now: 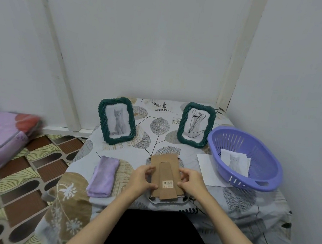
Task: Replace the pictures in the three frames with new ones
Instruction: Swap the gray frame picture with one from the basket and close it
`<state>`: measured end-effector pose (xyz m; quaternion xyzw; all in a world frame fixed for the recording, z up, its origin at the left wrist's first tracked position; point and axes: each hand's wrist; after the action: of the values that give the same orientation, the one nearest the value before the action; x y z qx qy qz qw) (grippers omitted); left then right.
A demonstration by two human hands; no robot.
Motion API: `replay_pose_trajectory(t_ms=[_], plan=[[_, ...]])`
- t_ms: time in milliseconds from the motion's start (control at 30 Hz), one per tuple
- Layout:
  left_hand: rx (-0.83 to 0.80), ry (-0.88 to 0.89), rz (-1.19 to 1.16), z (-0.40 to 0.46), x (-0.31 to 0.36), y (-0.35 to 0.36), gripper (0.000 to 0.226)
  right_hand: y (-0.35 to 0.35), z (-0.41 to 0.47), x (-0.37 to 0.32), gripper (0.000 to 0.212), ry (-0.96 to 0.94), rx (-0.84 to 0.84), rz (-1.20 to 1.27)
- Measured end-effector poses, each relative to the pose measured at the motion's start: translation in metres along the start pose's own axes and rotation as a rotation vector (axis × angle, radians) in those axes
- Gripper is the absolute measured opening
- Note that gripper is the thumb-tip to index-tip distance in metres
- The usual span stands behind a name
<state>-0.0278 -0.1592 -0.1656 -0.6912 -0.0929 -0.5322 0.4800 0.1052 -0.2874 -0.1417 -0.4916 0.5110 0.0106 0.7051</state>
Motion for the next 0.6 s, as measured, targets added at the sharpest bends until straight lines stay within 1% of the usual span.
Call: replay_pose_trajectory(t_ms=[100,233,300,367,433,500,567,600], plan=[[-0.009,0.009,0.019,0.001,0.0,-0.001,0.071,-0.005,0.003,0.001,0.043,-0.024,-0.06,-0.086],[-0.026,0.015,0.066,0.002,-0.002,0.0,0.07,-0.003,0.004,0.006,0.038,-0.035,-0.062,-0.162],[-0.058,0.034,0.14,0.003,-0.002,0.0,0.067,0.0,0.004,0.008,0.038,-0.055,-0.068,-0.216],[-0.111,0.077,0.289,0.006,0.0,0.001,0.061,0.002,0.005,0.009,0.039,-0.086,-0.084,-0.297],[-0.148,0.106,0.407,0.01,0.002,0.002,0.053,0.004,0.007,0.011,0.041,-0.082,-0.109,-0.302],[-0.159,0.13,0.462,0.015,0.001,0.003,0.042,0.004,0.01,0.011,0.035,-0.089,-0.13,-0.313],[-0.122,0.147,0.474,0.017,-0.001,0.002,0.031,0.004,0.014,0.011,0.025,-0.11,-0.126,-0.331],[-0.097,0.148,0.472,0.019,-0.002,0.001,0.029,0.004,0.017,0.01,0.023,-0.111,-0.112,-0.331]])
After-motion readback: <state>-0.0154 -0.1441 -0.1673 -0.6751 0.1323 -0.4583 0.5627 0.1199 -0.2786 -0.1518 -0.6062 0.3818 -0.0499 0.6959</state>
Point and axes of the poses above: each hand's wrist, its own z-axis towards the middle knuckle, its own y-axis out of the palm, x = y × z, and after that the axes turned 7 degrees about x, right-handed
